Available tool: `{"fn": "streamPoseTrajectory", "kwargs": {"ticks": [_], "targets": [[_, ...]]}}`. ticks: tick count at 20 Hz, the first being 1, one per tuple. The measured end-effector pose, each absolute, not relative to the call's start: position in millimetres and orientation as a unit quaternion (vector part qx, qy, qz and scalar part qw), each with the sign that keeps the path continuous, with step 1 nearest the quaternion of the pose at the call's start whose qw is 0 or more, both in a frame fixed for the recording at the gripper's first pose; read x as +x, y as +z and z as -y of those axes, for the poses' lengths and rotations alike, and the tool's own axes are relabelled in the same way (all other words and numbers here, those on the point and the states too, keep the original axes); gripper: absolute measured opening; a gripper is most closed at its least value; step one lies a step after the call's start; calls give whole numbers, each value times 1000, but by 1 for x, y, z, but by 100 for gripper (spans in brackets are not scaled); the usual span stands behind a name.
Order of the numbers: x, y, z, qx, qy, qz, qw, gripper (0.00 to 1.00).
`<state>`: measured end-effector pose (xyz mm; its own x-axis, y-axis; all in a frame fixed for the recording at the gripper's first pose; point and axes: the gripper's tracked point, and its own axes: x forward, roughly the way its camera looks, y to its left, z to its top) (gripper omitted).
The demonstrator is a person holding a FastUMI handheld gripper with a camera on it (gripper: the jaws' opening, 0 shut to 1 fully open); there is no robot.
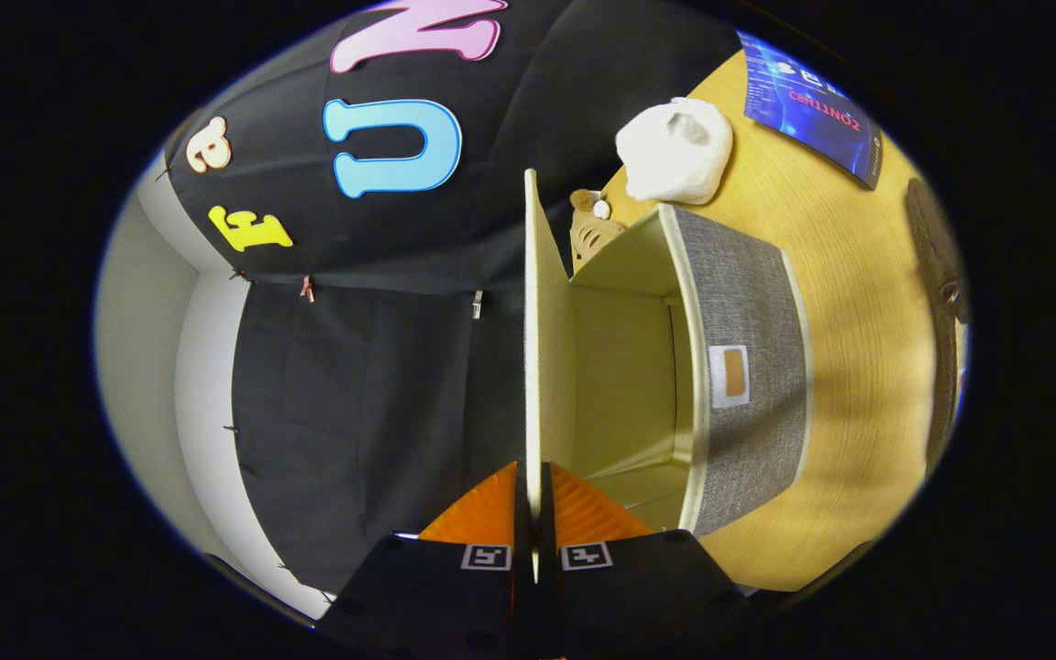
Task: Open the storage box then place both shoes into the box .Put the left shoe in first, then the right shoe, with the right side of both shoes facing outward in a uniform manner.
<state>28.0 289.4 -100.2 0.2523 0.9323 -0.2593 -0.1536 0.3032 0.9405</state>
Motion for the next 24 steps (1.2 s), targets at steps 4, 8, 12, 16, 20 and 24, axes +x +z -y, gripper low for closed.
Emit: {"fn": "streamPoseTrajectory", "kwargs": {"ticks": [4, 8, 12, 16, 20, 24], "targets": [[25, -79, -305, 340, 404, -448, 722, 5], [23, -40, -338, 316, 410, -429, 740, 5], [16, -18, -380, 295, 421, -421, 748, 5], [12, -11, -421, 287, 423, -418, 751, 5], [6, -11, -458, 273, 424, -419, 755, 5], [10, -19, -495, 273, 416, -429, 753, 5]]}}
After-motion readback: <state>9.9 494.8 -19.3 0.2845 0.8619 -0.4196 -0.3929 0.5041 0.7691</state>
